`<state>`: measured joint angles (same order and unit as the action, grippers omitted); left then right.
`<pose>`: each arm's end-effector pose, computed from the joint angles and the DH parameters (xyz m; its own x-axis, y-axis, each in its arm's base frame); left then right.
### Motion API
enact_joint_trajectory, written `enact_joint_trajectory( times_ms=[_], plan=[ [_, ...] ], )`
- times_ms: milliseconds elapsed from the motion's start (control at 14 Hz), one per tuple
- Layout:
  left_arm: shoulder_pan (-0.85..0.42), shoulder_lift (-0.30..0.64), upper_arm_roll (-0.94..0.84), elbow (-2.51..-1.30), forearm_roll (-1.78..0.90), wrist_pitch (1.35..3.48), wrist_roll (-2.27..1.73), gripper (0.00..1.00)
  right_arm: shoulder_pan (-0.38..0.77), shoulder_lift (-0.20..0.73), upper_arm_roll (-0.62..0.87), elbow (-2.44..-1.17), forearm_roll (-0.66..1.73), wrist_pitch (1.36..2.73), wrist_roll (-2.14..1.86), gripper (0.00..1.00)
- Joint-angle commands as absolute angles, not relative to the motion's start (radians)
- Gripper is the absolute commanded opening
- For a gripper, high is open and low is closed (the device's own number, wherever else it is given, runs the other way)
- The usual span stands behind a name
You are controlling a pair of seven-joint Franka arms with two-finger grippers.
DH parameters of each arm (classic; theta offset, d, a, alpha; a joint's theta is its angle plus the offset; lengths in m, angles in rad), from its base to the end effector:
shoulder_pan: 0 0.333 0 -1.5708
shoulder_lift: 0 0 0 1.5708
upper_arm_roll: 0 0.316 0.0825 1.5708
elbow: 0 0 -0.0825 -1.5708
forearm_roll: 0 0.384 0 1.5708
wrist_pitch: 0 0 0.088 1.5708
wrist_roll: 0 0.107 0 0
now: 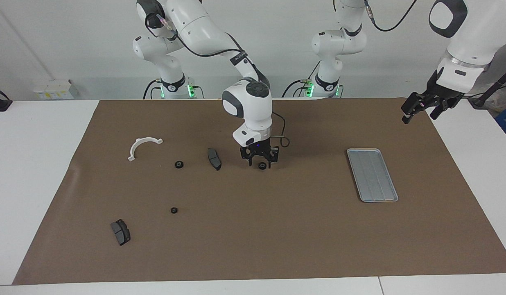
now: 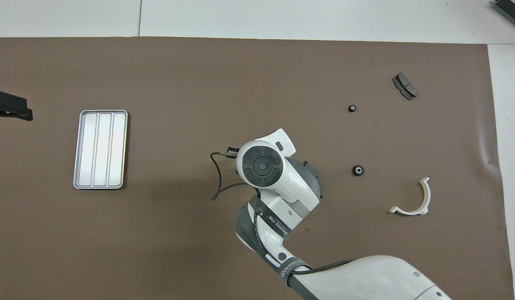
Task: Pick bearing gear from pile to tray
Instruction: 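Carry the bearing toward the table middle and release it with the right gripper, then grasp the bearing with the left gripper while the right gripper reaches another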
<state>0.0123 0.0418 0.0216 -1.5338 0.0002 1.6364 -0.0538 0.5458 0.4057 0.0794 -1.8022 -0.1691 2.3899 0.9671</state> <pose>0.5740 0.0192 0.6245 0.9943 0.0874 0.0607 0.0875 -0.9962 0.0022 0.5421 0.3839 0.3402 0.9527 -0.2398 0.1868 -0.2271 -0.9700 -0.0868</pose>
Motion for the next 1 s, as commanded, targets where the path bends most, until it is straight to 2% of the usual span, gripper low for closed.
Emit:
enact_joint_trajectory(
  times_ms=[0,286,501,931],
  plan=[
    [0.017,0.031,0.017,-1.551,0.012,1.655,-0.052,1.00,0.457,0.324,0.091,-1.859,-0.192,2.370,0.882,1.00],
    [-0.008,0.093,0.005,-1.545,-0.026,1.661,-0.102,1.00,0.355,0.226,0.091,-2.035,-0.190,2.387,0.718,1.00],
    [-0.110,0.179,0.003,-1.545,-0.028,1.741,-0.282,1.00,0.260,0.160,0.092,-2.126,-0.176,2.387,0.565,1.00],
    [-0.343,0.300,0.008,-1.546,-0.051,1.874,-0.516,1.00,0.095,0.146,0.092,-2.215,-0.086,2.424,0.220,1.00]
  ],
)
